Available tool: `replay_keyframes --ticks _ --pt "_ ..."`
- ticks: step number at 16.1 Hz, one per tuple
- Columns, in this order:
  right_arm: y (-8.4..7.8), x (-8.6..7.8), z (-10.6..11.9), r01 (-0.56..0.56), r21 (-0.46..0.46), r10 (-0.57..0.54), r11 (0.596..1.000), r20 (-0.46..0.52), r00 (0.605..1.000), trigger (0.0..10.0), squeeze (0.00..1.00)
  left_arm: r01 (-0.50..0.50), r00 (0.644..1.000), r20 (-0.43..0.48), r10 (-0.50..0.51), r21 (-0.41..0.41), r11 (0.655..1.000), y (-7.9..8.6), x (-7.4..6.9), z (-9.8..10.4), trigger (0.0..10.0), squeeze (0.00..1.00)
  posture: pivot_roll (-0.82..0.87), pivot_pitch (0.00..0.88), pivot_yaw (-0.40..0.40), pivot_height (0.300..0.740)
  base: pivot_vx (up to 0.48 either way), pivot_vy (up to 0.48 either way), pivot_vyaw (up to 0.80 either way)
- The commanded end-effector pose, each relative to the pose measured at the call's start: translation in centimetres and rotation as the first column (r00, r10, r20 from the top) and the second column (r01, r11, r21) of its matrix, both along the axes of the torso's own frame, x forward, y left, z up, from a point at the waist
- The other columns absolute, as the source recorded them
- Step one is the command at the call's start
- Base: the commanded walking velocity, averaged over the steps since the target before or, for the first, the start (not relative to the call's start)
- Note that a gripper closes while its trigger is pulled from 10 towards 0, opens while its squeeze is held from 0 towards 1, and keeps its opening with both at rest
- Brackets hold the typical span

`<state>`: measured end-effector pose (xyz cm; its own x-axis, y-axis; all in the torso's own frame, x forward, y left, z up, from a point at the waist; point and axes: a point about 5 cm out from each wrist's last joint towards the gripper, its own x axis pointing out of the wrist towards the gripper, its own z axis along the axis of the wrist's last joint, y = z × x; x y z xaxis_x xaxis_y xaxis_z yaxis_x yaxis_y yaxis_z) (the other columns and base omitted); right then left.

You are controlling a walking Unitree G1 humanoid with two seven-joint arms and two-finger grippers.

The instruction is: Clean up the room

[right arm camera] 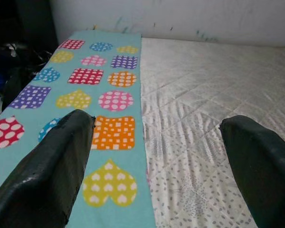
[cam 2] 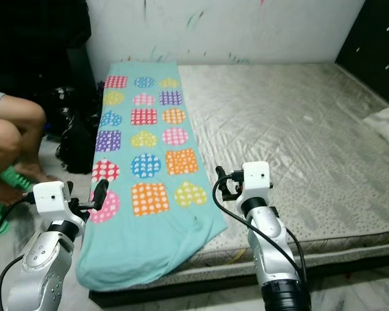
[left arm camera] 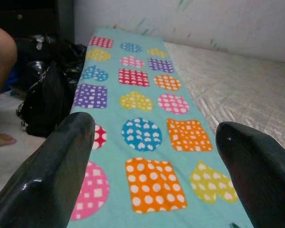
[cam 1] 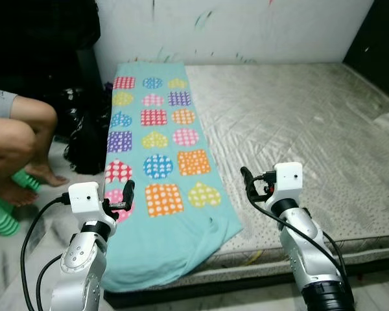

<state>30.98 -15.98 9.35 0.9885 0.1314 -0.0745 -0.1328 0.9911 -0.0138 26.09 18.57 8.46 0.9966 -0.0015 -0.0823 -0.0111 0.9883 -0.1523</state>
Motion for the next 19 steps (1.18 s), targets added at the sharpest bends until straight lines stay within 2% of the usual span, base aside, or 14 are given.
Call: replay_keyframes --ticks 1,4,12,13,15,18,19 --pt "-0.3 0.0 0.0 0.005 -0.001 -0.005 1.000 -0.011 1.000 10.0 0.00 -0.003 1.000 -0.001 0.003 0.006 1.000 0.1 0.0 0.1 10.0 0.00 -0.09 0.020 -0.031 0.740 0.000 0.000 -0.56" --pt "-0.3 0.0 -0.1 0.008 0.000 -0.008 1.000 -0.013 1.000 10.0 0.00 -0.004 1.000 -0.002 0.004 0.006 1.000 0.1 0.0 0.1 10.0 0.00 -0.09 0.021 -0.030 0.740 0.000 0.000 -0.80" --pt "-0.5 0.1 0.2 0.002 0.025 -0.001 1.000 -0.021 1.000 10.0 0.00 -0.023 1.000 -0.006 0.023 0.029 0.999 0.3 0.1 0.2 10.0 0.00 -0.10 0.033 -0.024 0.740 0.000 0.000 0.00" --pt "-0.6 0.0 1.1 -0.006 0.037 0.006 0.999 0.001 1.000 10.0 0.00 -0.032 0.999 0.000 0.032 0.025 0.999 0.5 0.4 0.6 10.0 0.00 -0.11 0.033 -0.023 0.740 0.000 0.000 0.80" --pt "-1.2 -0.2 1.4 0.016 0.014 -0.016 1.000 0.028 0.999 10.0 0.00 -0.026 1.000 0.005 0.026 0.011 1.000 0.1 0.6 1.2 10.0 0.00 -0.13 0.048 -0.010 0.740 0.000 0.000 0.80" --pt "-2.4 -0.9 0.3 0.095 0.023 -0.095 0.995 -0.004 0.995 10.0 0.00 -0.030 0.999 -0.043 0.033 0.064 0.998 0.5 -0.4 0.4 10.0 0.00 -0.12 0.061 -0.002 0.740 0.000 0.000 0.00" --pt "-2.0 -1.5 0.0 0.080 0.026 -0.080 0.996 -0.014 0.997 10.0 0.00 -0.089 0.992 -0.084 0.095 0.065 0.994 1.9 -1.2 -0.5 10.0 0.00 -0.12 0.066 -0.015 0.740 0.000 0.000 0.00"
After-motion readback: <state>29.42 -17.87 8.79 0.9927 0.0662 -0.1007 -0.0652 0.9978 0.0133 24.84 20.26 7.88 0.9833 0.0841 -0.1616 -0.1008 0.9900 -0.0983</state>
